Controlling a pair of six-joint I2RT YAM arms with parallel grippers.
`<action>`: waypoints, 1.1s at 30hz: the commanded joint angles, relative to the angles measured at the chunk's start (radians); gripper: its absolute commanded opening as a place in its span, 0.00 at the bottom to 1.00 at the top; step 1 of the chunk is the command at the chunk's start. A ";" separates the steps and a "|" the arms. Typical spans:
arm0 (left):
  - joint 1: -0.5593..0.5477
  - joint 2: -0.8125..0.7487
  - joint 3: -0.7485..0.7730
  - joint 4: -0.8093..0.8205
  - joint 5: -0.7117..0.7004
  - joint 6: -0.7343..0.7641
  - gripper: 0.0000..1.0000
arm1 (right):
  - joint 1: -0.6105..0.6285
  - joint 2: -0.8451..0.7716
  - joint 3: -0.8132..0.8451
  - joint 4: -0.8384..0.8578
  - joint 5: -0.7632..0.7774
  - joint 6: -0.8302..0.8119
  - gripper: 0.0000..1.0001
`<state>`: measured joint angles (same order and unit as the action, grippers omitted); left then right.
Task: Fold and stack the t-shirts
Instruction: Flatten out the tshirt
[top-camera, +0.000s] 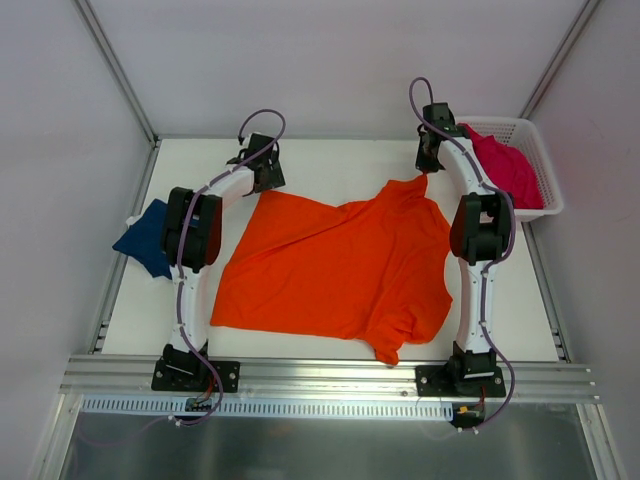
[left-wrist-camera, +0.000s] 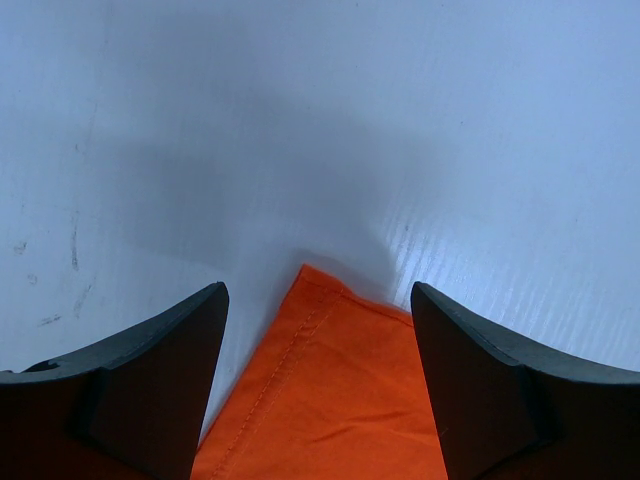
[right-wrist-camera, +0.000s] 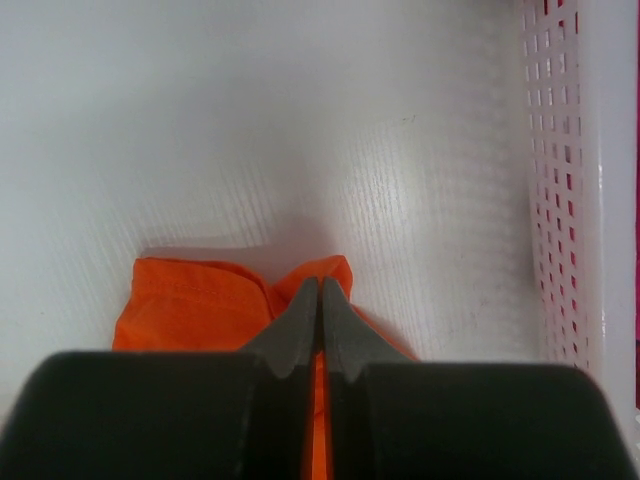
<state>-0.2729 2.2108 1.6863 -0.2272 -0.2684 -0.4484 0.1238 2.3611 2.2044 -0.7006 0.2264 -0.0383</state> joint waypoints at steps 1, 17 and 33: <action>0.006 -0.002 0.013 -0.009 0.017 0.017 0.74 | -0.003 -0.076 -0.008 0.007 -0.010 0.008 0.01; 0.008 0.020 0.024 -0.066 0.046 -0.021 0.65 | -0.001 -0.088 -0.051 0.015 -0.007 0.012 0.01; 0.026 0.046 0.069 -0.150 0.015 -0.056 0.15 | -0.001 -0.097 -0.081 0.021 -0.001 0.021 0.00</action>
<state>-0.2604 2.2395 1.7218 -0.3344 -0.2306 -0.4873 0.1238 2.3516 2.1254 -0.6849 0.2234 -0.0299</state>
